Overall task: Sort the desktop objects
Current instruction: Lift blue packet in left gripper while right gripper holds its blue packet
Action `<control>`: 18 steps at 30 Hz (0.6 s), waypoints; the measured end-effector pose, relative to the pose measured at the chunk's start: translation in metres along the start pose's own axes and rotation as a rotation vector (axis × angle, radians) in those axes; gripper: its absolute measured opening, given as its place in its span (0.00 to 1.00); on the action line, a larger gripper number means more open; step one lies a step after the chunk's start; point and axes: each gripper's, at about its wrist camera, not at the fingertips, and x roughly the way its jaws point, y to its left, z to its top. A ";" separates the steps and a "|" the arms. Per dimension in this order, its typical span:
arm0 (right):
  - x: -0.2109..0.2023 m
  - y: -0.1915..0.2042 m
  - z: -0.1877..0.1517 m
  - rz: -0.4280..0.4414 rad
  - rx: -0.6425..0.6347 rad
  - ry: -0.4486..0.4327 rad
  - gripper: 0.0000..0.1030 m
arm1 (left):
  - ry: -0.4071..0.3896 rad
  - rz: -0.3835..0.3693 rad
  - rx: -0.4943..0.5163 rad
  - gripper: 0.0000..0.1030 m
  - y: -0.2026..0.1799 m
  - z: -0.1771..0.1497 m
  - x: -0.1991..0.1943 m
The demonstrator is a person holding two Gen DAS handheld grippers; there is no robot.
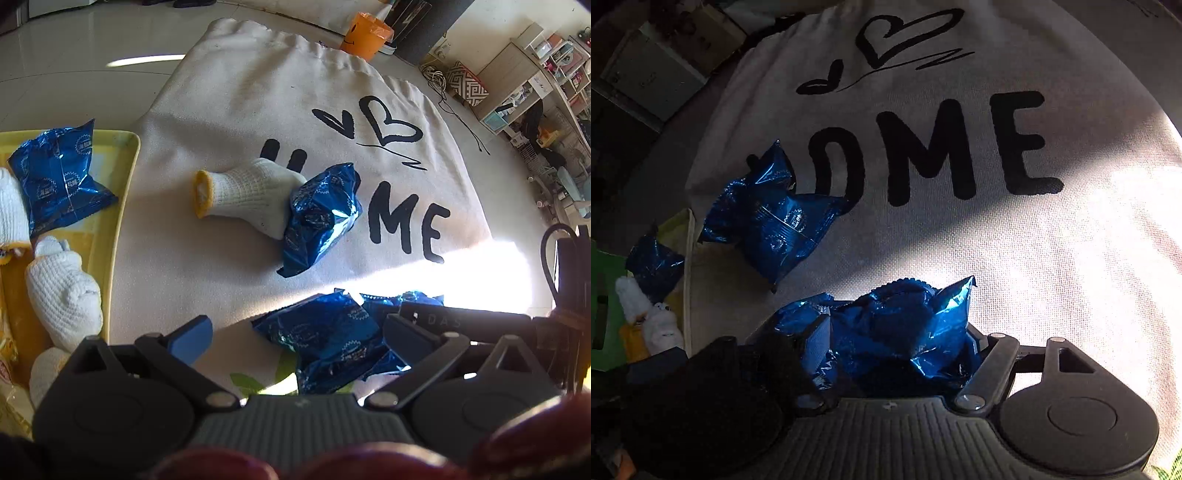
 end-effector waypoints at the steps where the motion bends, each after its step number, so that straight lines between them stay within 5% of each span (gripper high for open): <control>1: 0.001 0.003 -0.001 0.013 -0.011 0.009 0.69 | -0.002 0.008 -0.007 1.00 0.004 0.000 -0.001; 6: 0.007 0.024 -0.008 0.097 -0.116 0.067 0.69 | -0.013 0.051 -0.027 1.00 0.016 0.001 -0.003; 10: -0.001 0.035 -0.009 -0.050 -0.213 -0.011 0.68 | 0.000 0.053 -0.032 1.00 0.014 0.001 0.002; 13: -0.007 0.027 -0.005 -0.083 -0.157 -0.062 0.68 | 0.007 0.056 -0.014 1.00 0.007 0.001 0.007; 18: -0.001 0.014 -0.003 -0.068 -0.036 -0.001 0.79 | 0.034 0.092 0.016 1.00 -0.005 -0.002 0.022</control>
